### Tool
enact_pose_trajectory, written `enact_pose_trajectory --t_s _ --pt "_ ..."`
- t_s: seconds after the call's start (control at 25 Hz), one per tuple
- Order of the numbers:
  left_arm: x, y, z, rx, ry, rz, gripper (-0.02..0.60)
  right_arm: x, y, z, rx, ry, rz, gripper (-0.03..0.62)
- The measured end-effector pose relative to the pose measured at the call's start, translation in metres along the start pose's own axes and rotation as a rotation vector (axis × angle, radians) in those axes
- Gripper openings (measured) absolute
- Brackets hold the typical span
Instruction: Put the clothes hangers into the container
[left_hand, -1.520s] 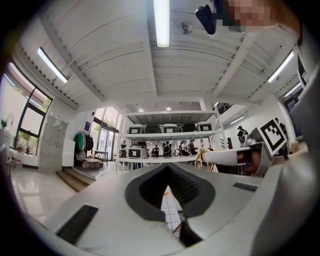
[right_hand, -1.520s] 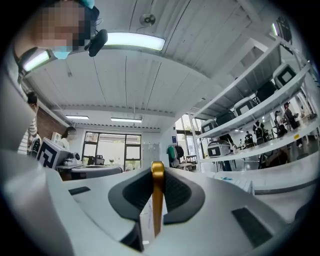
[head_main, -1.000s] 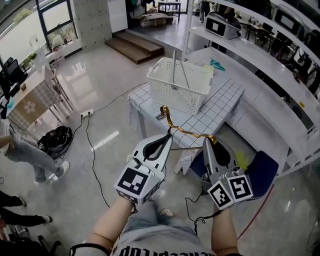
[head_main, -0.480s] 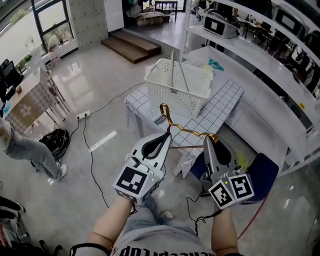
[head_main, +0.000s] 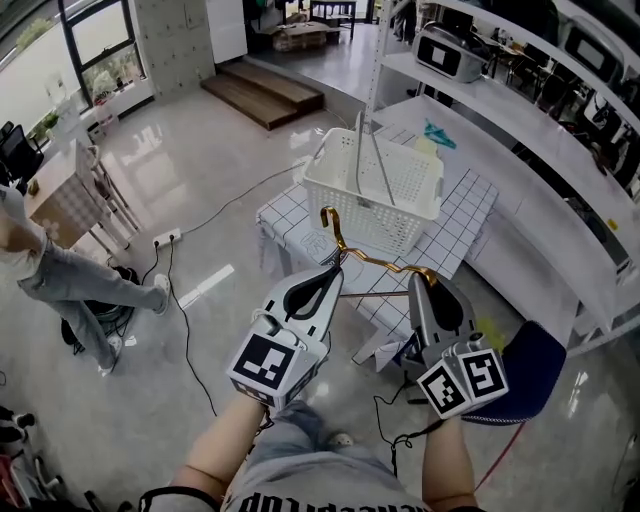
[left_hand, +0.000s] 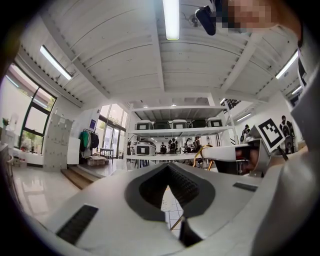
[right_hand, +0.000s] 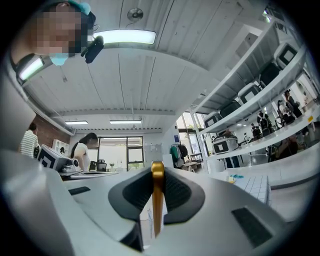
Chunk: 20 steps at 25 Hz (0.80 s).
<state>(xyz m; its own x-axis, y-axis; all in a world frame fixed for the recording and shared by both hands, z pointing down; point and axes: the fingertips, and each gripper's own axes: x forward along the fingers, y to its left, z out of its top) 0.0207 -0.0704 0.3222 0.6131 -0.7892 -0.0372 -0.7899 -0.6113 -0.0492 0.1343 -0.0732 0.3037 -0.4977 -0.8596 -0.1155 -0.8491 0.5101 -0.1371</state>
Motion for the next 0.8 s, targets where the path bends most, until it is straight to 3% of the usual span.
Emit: enact_pose_trajectory --t_s 0.8 --pt "0.025 0.118 -0.008 -0.008 -0.003 0.001 0.012 0.127 0.023 -0.008 -0.011 -0.008 0.025 0.049"
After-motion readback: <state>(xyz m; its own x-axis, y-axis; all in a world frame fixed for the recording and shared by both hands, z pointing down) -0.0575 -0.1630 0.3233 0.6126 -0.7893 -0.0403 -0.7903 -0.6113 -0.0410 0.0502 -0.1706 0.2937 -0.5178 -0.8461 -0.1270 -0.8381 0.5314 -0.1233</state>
